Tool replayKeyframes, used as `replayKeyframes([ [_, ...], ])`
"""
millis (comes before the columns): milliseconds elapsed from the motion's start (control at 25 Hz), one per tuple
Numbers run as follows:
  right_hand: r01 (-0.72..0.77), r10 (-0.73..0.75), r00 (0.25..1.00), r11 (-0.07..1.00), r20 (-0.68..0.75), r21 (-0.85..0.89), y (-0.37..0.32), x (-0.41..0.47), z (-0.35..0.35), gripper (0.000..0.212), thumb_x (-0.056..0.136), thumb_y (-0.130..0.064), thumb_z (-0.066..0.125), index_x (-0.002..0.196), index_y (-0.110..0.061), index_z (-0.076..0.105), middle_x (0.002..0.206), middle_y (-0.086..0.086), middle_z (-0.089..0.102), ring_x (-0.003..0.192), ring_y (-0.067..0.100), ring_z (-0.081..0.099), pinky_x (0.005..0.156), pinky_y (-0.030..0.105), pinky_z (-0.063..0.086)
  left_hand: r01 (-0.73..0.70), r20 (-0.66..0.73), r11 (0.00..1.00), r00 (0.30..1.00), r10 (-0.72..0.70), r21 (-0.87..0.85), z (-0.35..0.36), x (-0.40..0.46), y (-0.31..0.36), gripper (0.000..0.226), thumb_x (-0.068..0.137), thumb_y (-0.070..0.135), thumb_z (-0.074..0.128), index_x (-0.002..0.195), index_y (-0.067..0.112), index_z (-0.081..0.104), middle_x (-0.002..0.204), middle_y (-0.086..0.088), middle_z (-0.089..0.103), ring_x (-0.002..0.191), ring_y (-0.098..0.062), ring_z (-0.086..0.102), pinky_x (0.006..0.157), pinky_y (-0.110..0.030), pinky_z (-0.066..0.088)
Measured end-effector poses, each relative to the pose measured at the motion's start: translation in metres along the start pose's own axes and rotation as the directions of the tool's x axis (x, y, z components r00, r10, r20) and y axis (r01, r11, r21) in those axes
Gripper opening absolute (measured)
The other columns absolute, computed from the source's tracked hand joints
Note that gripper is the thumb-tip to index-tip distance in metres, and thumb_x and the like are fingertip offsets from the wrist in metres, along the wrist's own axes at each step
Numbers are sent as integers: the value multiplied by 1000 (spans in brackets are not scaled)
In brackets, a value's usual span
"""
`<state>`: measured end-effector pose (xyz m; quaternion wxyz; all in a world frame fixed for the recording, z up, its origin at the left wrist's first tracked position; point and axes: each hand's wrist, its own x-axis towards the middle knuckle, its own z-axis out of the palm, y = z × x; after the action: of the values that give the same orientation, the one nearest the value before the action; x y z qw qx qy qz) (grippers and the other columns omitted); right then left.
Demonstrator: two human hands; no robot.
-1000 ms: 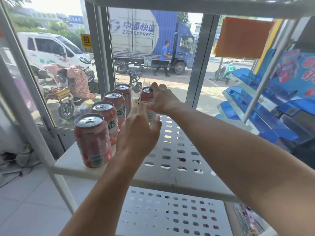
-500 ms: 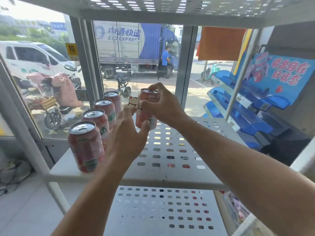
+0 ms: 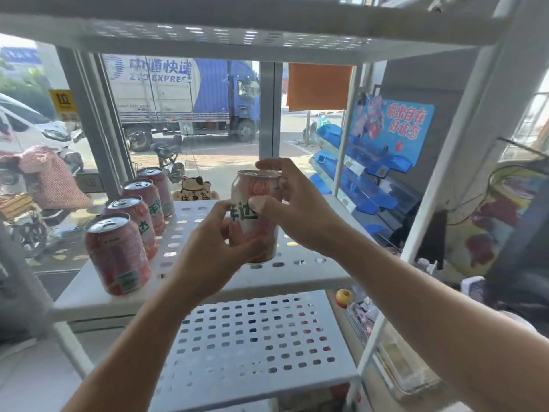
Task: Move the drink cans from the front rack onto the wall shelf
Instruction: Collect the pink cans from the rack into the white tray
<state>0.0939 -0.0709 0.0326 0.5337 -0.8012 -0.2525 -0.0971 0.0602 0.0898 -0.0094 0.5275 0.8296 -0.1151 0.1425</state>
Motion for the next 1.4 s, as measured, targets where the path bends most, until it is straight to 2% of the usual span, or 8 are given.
replayKeyframes([
  [160,-129,133,990,989,-47,75,2,-52,-11,70,81,-35,77,136,-26,34,120,-9,57,105,-1,61,76,18,54,-13,-39,995,999,10,-99,29,-26,15,51,71,33,82,112,28,52,80,11,72,72,-4,70,66,-32,58],
  [320,-226,245,942,968,-232,105,14,-105,-22,58,69,-28,87,110,-32,47,94,-12,64,78,-7,64,57,11,49,-84,13,996,996,85,-20,69,-49,29,65,64,31,84,119,34,49,80,20,69,70,4,65,59,-25,55],
  [480,-218,277,884,957,-376,192,35,-147,-44,49,68,-8,85,103,-26,56,81,-16,71,74,-3,68,59,13,50,-137,214,990,967,139,-24,109,-58,36,75,59,48,79,122,35,40,87,19,68,73,6,63,63,-25,52],
  [720,-281,395,757,916,-520,288,67,-223,-102,58,59,-34,84,111,-22,62,102,15,71,95,36,70,83,53,58,-208,460,958,844,277,-195,173,-64,45,87,61,56,80,135,38,38,121,20,57,111,5,56,89,-29,53],
  [960,-430,556,556,828,-617,359,100,-309,-162,64,59,-40,88,115,-19,65,109,14,69,103,31,67,88,47,57,-343,554,933,758,345,-112,253,-77,57,59,80,56,64,130,31,47,120,14,58,107,1,56,89,-33,53],
  [1080,-530,668,383,724,-638,440,129,-354,-165,74,51,-49,92,110,-14,64,108,15,69,102,32,68,87,49,58,-378,621,921,701,352,-94,288,-85,54,54,84,52,62,129,25,50,121,7,60,107,-7,57,89,-36,52],
  [1240,-496,804,200,576,-560,650,161,-412,-130,62,64,-28,90,117,-12,62,110,14,71,99,29,71,86,47,58,-411,731,910,605,315,-52,322,-99,43,59,83,57,54,131,22,51,124,5,59,111,-11,57,90,-33,50],
  [1400,-525,883,99,439,-459,730,183,-445,-85,47,75,-22,84,116,-16,61,107,4,74,95,20,73,87,45,58,-440,795,898,544,267,-1,343,-111,29,52,89,50,57,131,22,49,125,3,58,107,-9,56,86,-29,45],
])
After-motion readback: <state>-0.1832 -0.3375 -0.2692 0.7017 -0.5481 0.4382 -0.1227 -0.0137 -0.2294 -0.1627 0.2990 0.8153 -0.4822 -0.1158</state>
